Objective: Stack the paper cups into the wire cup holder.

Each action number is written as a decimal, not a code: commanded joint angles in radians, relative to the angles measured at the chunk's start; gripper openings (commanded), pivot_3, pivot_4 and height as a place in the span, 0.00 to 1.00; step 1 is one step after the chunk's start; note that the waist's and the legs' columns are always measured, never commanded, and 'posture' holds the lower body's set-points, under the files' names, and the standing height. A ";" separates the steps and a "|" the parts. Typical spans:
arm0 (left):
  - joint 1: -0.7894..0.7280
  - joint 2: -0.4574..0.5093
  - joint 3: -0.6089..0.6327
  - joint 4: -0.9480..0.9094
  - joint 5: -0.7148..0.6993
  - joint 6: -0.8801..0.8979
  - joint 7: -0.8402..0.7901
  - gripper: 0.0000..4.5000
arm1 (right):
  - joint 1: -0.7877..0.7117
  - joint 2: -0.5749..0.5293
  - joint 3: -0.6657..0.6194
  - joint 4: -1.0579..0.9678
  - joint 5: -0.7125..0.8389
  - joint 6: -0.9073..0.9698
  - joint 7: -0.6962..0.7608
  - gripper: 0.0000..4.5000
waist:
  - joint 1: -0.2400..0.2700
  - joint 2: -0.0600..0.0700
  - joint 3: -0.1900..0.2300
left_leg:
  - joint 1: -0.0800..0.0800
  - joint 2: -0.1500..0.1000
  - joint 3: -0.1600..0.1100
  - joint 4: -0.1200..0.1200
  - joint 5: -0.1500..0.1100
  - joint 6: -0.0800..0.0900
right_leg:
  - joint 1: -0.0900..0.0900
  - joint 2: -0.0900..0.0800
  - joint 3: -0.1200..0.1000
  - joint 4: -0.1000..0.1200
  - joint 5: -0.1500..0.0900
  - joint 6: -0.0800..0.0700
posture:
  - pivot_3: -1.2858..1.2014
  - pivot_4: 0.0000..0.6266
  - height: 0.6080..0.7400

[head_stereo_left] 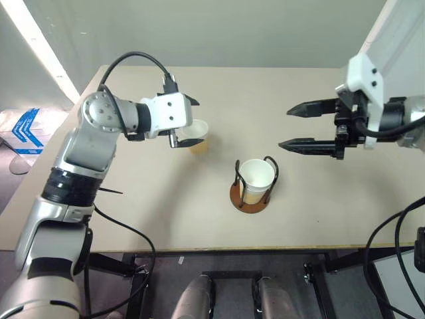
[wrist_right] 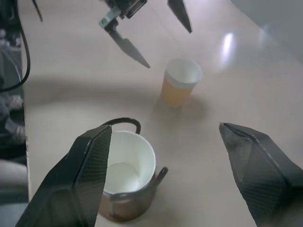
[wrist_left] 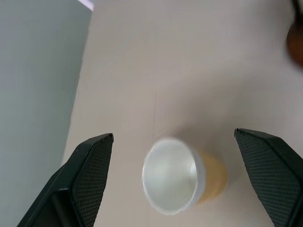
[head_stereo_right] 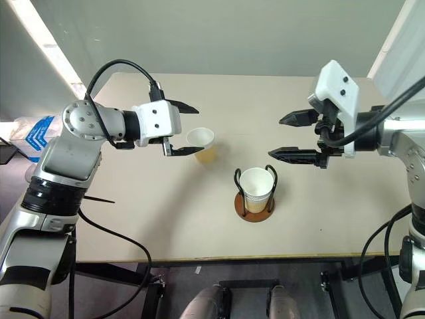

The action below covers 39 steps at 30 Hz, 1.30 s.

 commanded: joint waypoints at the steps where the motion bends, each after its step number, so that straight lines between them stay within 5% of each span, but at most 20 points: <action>1: -0.042 0.016 -0.030 0.032 0.105 -0.039 0.018 1.00 | -0.007 -0.007 -0.079 -0.053 0.074 0.057 -0.061 0.85 | 0.000 0.000 0.000 | 0.000 0.000 0.000 0.000 0.000 0.000 | -0.001 0.000 0.000 0.000 0.000 0.000 | 0.52 0.24 1.00; 23: -0.213 -0.152 -0.157 0.501 0.323 -0.271 0.085 1.00 | 0.018 -0.063 -0.108 -0.056 0.264 0.059 -0.214 0.85 | 0.006 0.000 0.000 | -0.002 0.000 0.000 -0.001 0.000 0.000 | -0.003 0.000 0.000 0.002 0.002 0.003 | 0.52 0.24 1.00; 26: -0.240 -0.173 -0.167 0.565 0.331 -0.320 0.086 0.87 | 0.024 -0.068 -0.110 -0.053 0.276 0.051 -0.227 0.86 | 0.007 0.000 0.000 | -0.003 0.000 0.000 0.000 0.000 0.000 | -0.003 0.000 0.000 0.002 0.004 0.007 | 0.52 0.24 1.00; 36: -0.267 -0.180 -0.152 0.664 0.304 -0.419 0.028 0.06 | 0.061 -0.049 -0.165 -0.019 0.309 -0.074 -0.228 0.86 | 0.007 0.000 0.000 | -0.003 0.000 0.001 0.000 0.000 0.001 | -0.004 0.000 0.000 0.002 0.006 0.011 | 0.52 0.24 1.00; 39: -0.275 -0.161 -0.138 0.673 0.270 -0.444 -0.036 0.01 | 0.117 -0.054 -0.186 -0.021 0.293 -0.150 -0.219 0.86 | 0.009 0.000 0.000 | -0.003 0.000 0.001 0.000 -0.001 0.002 | -0.003 0.000 0.000 0.002 0.006 0.011 | 0.52 0.24 1.00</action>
